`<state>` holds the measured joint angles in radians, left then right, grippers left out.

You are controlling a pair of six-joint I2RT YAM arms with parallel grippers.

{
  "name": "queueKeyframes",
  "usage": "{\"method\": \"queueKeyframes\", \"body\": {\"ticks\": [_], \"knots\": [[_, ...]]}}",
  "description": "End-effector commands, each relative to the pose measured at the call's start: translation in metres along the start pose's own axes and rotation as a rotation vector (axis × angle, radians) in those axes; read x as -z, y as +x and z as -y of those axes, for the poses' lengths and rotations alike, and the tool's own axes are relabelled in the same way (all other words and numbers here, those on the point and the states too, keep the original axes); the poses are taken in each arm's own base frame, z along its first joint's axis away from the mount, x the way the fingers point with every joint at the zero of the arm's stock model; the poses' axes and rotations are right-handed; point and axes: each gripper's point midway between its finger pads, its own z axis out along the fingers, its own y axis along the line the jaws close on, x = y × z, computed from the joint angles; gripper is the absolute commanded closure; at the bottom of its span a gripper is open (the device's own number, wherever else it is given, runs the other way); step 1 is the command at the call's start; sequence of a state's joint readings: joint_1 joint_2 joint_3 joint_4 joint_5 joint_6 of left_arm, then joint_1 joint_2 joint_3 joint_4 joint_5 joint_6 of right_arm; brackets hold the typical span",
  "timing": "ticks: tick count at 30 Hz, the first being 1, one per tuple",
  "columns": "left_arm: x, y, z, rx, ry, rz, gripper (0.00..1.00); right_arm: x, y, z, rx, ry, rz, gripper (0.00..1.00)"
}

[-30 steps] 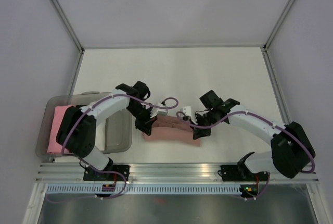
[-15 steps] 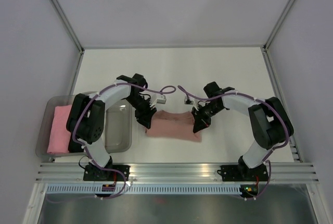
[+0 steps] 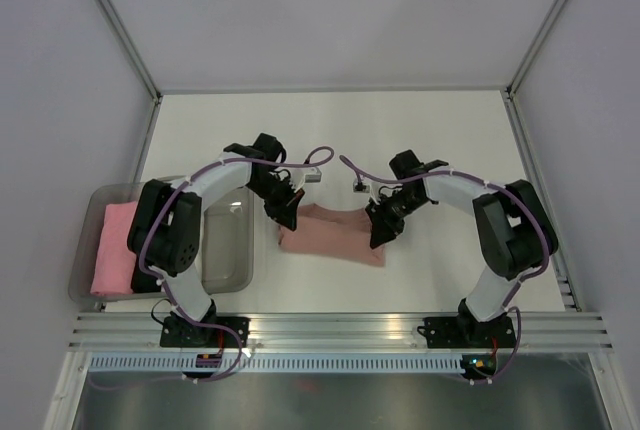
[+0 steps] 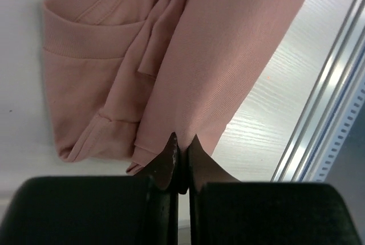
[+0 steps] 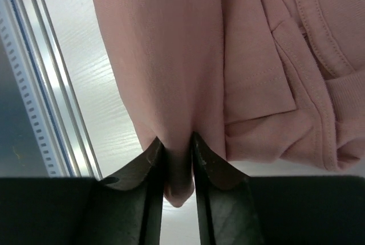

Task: Roll the t-shirts
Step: Roll the tshirt

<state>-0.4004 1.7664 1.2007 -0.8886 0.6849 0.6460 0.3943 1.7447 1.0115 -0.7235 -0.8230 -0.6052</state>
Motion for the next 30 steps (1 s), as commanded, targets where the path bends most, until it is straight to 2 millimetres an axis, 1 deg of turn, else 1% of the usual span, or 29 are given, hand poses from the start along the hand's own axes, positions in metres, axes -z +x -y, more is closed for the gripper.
{"method": "queueKeyframes", "body": {"ticks": [1,2,3,4,5,6,7,8,9,10,11,12,13,14,15,16,17,18,19,20,22,23,25,27,30], "knots": [[0.003,-0.007,-0.031,0.080,-0.150,0.007,0.98,0.019,-0.019,0.014,0.037,0.135,0.030,0.68],[0.004,-0.003,-0.040,0.099,-0.191,-0.013,0.98,0.024,-0.025,0.017,0.055,0.176,0.048,0.63],[0.004,-0.002,-0.043,0.114,-0.206,-0.020,0.98,0.039,-0.033,0.021,0.081,0.269,0.063,0.61],[0.000,0.003,-0.048,0.135,-0.216,-0.036,0.98,0.048,-0.044,0.026,0.069,0.333,0.105,0.59],[0.000,0.002,-0.053,0.157,-0.236,-0.043,0.98,0.057,-0.048,0.028,0.070,0.385,0.121,0.58],[-0.002,0.003,-0.056,0.171,-0.241,-0.051,0.98,0.072,-0.057,0.026,0.089,0.450,0.156,0.57],[-0.007,0.006,-0.060,0.193,-0.240,-0.067,0.98,0.081,-0.061,0.029,0.091,0.505,0.170,0.57],[-0.007,0.005,-0.063,0.212,-0.251,-0.068,0.98,0.087,-0.063,0.026,0.081,0.524,0.189,0.57],[-0.009,0.006,-0.065,0.223,-0.252,-0.073,0.98,0.095,-0.070,0.018,0.094,0.541,0.228,0.58],[-0.009,0.007,-0.066,0.228,-0.253,-0.077,0.98,0.098,-0.077,0.015,0.108,0.552,0.267,0.62],[-0.011,0.008,-0.066,0.234,-0.252,-0.082,0.98,0.093,-0.072,0.011,0.074,0.548,0.281,0.63],[-0.012,0.008,-0.066,0.233,-0.250,-0.081,0.98,0.093,-0.077,0.003,0.091,0.556,0.313,0.64],[-0.012,0.009,-0.067,0.238,-0.252,-0.085,0.98,0.080,-0.090,-0.009,0.144,0.544,0.346,0.68],[-0.013,0.010,-0.066,0.238,-0.251,-0.086,0.98,0.065,-0.085,-0.014,0.137,0.529,0.350,0.70],[-0.012,0.010,-0.067,0.238,-0.252,-0.085,0.98,0.055,-0.090,-0.024,0.091,0.504,0.401,0.72],[-0.012,0.011,-0.066,0.238,-0.253,-0.089,0.98,0.044,-0.113,-0.039,0.152,0.470,0.488,0.74],[-0.012,0.012,-0.067,0.238,-0.257,-0.092,0.98,0.032,-0.109,-0.039,0.141,0.460,0.503,0.75],[-0.011,0.010,-0.068,0.237,-0.262,-0.088,0.98,0.025,-0.115,-0.041,0.102,0.451,0.539,0.75],[-0.011,0.011,-0.067,0.232,-0.262,-0.093,0.98,0.020,-0.126,-0.046,0.122,0.449,0.579,0.78],[-0.010,0.012,-0.067,0.231,-0.267,-0.096,0.98,0.013,-0.126,-0.035,0.090,0.488,0.574,0.80],[-0.008,0.010,-0.068,0.222,-0.275,-0.092,0.98,0.007,-0.133,-0.032,0.077,0.495,0.601,0.81],[-0.008,0.013,-0.069,0.224,-0.279,-0.098,0.98,0.003,-0.133,-0.027,0.070,0.499,0.597,0.81],[-0.008,0.013,-0.068,0.220,-0.276,-0.101,0.98,0.003,-0.141,-0.026,0.079,0.499,0.624,0.81],[-0.008,0.013,-0.068,0.217,-0.278,-0.101,0.98,-0.001,-0.141,-0.022,0.073,0.498,0.618,0.81],[-0.008,0.013,-0.069,0.211,-0.281,-0.104,0.98,-0.013,-0.130,-0.013,0.050,0.498,0.576,0.82]]}}
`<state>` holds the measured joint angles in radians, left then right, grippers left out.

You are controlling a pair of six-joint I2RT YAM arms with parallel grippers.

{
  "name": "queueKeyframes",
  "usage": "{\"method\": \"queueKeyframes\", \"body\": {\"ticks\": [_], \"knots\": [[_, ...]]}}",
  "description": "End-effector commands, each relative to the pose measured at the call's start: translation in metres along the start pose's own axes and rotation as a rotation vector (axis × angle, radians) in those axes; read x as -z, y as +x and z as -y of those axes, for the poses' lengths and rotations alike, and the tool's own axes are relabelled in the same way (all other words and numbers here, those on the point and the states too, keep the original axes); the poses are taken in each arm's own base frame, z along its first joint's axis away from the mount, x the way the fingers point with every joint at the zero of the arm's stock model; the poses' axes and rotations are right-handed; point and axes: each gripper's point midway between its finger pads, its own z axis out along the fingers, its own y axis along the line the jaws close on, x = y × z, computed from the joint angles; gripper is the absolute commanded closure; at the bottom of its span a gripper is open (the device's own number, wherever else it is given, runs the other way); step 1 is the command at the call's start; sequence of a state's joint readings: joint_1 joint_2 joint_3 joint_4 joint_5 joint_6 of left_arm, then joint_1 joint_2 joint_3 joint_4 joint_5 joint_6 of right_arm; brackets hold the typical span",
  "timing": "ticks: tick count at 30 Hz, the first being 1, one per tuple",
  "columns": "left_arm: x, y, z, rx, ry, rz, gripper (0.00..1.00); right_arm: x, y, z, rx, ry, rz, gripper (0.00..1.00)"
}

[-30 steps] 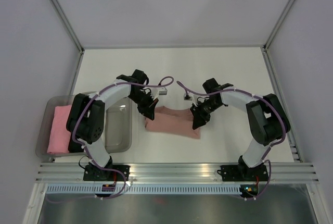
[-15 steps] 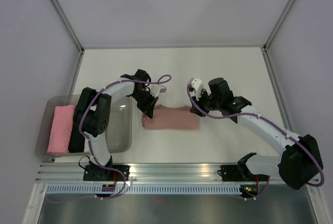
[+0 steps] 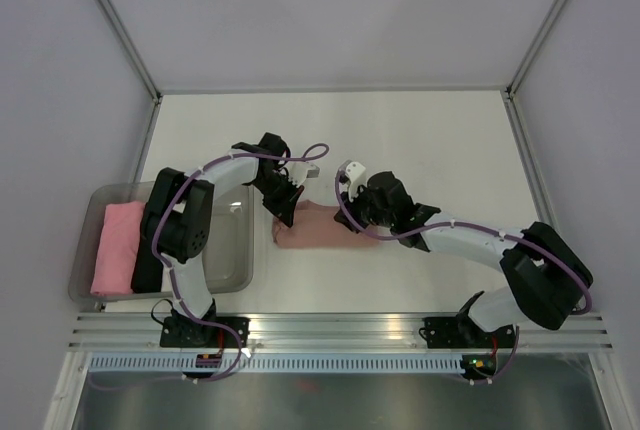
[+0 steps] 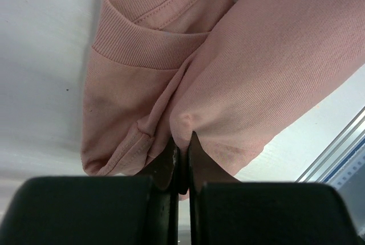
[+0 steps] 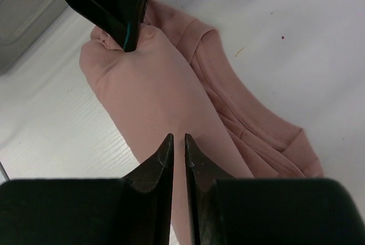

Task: Roll the t-shirts
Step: Roll the tshirt

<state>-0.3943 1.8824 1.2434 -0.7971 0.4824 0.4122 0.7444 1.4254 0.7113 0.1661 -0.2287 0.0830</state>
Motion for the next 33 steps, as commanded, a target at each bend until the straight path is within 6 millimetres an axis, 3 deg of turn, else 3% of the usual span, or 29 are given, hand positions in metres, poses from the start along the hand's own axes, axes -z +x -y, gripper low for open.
{"method": "queueKeyframes", "body": {"ticks": [1,10,22,29,33], "knots": [[0.003,-0.003,-0.022,-0.016,-0.101,-0.003,0.98,-0.010,-0.007,0.004,-0.028,0.020,0.049,0.83],[0.004,0.003,-0.021,-0.041,-0.102,-0.018,0.97,-0.011,0.025,0.026,-0.055,0.128,-0.028,0.85],[0.013,0.002,-0.026,-0.085,-0.144,-0.017,0.85,-0.020,0.063,0.055,-0.153,0.227,-0.135,0.87],[0.019,0.004,-0.033,-0.116,-0.191,-0.033,0.86,-0.005,0.080,0.078,-0.245,0.295,-0.145,0.89],[0.022,0.001,-0.035,-0.122,-0.206,-0.028,0.82,0.000,0.086,0.078,-0.232,0.300,-0.166,0.89]]}}
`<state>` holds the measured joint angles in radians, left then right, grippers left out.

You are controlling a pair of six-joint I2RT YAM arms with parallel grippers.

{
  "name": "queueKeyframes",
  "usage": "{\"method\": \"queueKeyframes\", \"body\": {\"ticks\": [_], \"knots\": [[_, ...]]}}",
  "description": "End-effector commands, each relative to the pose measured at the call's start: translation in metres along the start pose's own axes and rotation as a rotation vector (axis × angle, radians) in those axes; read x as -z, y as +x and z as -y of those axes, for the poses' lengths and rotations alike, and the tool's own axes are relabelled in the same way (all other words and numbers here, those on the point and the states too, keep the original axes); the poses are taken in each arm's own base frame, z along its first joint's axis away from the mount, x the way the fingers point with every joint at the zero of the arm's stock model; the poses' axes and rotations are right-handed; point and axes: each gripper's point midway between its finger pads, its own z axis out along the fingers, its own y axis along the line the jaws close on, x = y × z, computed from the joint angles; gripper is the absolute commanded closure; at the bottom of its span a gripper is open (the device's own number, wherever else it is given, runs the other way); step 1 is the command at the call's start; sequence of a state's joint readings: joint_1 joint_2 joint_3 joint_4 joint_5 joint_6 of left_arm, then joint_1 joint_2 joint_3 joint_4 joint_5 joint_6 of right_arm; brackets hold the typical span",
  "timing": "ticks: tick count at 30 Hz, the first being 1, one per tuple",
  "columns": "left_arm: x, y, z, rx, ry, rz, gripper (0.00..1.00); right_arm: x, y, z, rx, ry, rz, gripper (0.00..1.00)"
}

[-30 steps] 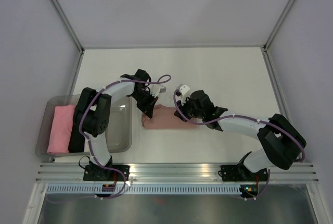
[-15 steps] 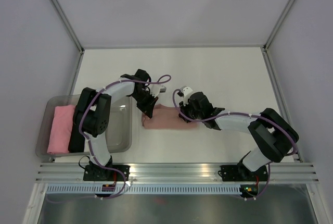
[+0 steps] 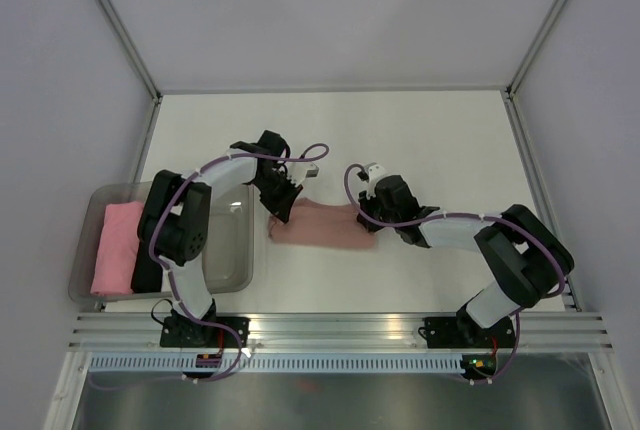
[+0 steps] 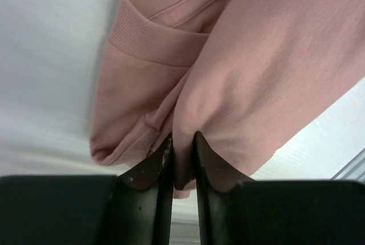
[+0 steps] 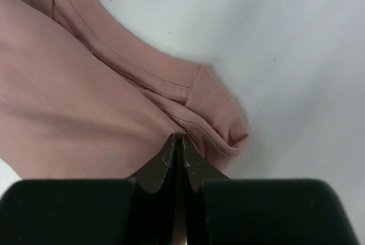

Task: Roll the t-shirts
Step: Roll the tshirt

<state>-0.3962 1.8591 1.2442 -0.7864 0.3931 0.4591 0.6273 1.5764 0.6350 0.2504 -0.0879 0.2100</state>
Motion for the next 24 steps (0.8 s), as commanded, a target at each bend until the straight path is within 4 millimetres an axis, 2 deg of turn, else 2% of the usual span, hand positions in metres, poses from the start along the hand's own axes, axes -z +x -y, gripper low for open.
{"method": "queueKeyframes", "body": {"ticks": [1,3,4,7,15,17,18,20,21,22,23,24], "knots": [[0.014,0.002,-0.021,-0.059,-0.116,-0.016,0.74,0.007,0.023,0.012,-0.009,0.054,-0.067,0.89],[0.017,-0.002,-0.020,-0.065,-0.117,-0.003,0.64,0.007,0.019,0.011,-0.002,0.048,-0.058,0.89],[0.021,-0.006,-0.019,-0.069,-0.121,0.011,0.54,0.007,0.018,0.009,0.004,0.045,-0.056,0.89],[0.032,-0.021,-0.015,-0.084,-0.123,0.063,0.46,0.006,0.015,0.006,0.019,0.038,-0.051,0.89],[0.090,-0.068,-0.016,-0.151,-0.251,0.256,0.42,0.004,0.016,0.006,0.028,0.039,-0.058,0.89],[0.096,-0.069,-0.013,-0.210,-0.269,0.273,0.42,0.005,0.016,0.005,0.030,0.034,-0.057,0.89],[0.097,-0.071,0.000,-0.274,-0.270,0.273,0.41,0.005,0.015,0.005,0.030,0.032,-0.054,0.89],[0.079,-0.050,0.005,-0.413,-0.307,0.177,0.39,0.006,0.014,0.004,0.033,0.029,-0.050,0.89],[0.077,-0.044,0.011,-0.482,-0.329,0.165,0.38,0.006,0.014,0.005,0.035,0.032,-0.050,0.89],[0.055,-0.030,0.022,-0.612,-0.320,0.119,0.35,0.007,0.015,0.006,0.041,0.035,-0.049,0.89],[0.050,-0.025,0.023,-0.677,-0.342,0.109,0.31,0.008,0.015,0.006,0.041,0.036,-0.049,0.89],[0.046,-0.021,0.026,-0.740,-0.353,0.109,0.20,0.008,0.015,0.006,0.043,0.035,-0.048,0.89]]}}
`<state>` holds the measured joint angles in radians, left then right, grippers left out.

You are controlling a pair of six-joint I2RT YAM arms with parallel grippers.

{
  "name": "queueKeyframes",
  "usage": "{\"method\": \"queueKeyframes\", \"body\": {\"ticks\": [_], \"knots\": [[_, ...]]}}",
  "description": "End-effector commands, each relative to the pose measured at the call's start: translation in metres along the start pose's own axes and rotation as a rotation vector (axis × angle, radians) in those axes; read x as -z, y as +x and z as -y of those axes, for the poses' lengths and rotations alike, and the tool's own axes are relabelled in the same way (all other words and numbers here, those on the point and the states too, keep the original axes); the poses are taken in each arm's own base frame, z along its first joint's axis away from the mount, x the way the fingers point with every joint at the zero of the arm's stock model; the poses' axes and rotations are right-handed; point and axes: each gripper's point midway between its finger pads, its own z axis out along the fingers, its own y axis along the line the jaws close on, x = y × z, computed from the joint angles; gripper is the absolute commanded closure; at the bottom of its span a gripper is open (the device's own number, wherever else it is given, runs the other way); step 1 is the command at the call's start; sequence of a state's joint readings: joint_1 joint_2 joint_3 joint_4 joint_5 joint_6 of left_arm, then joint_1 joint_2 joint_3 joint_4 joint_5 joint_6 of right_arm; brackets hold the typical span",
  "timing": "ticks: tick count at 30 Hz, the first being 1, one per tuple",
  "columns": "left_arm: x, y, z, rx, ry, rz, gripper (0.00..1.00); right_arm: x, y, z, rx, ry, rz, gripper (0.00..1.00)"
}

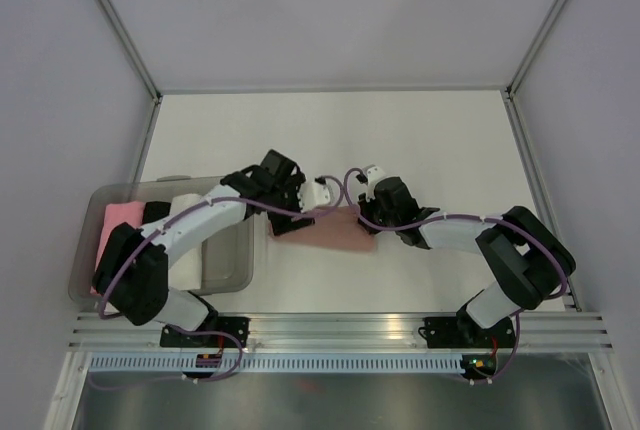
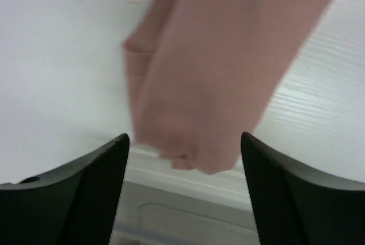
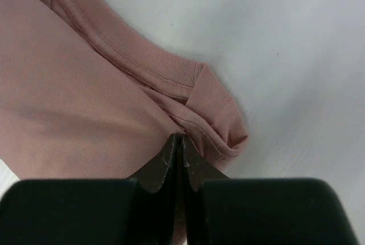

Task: Roll the t-shirts
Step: Roll the tshirt

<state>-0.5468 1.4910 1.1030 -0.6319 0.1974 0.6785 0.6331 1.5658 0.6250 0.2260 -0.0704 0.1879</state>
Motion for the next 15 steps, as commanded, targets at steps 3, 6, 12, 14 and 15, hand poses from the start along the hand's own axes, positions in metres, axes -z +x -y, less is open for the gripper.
{"method": "queueKeyframes", "body": {"ticks": [3,6,12,14,15], "knots": [[-0.020,0.025,0.026,-0.453,-0.027,-0.029,0.12,0.006,0.009,0.001,0.019,0.011,-0.027,0.89],[-0.028,0.031,0.024,-0.506,-0.037,-0.049,0.07,0.007,0.008,0.001,0.019,0.008,-0.019,0.89],[-0.045,0.048,0.034,-0.537,0.025,-0.088,0.00,0.008,0.006,0.001,0.044,0.006,-0.009,0.89],[-0.052,0.055,0.042,-0.538,0.063,-0.094,0.01,0.008,0.002,-0.001,0.048,-0.005,0.000,0.89],[-0.055,0.058,0.045,-0.535,0.076,-0.097,0.02,0.008,-0.001,-0.003,0.054,-0.016,0.011,0.88]]}}
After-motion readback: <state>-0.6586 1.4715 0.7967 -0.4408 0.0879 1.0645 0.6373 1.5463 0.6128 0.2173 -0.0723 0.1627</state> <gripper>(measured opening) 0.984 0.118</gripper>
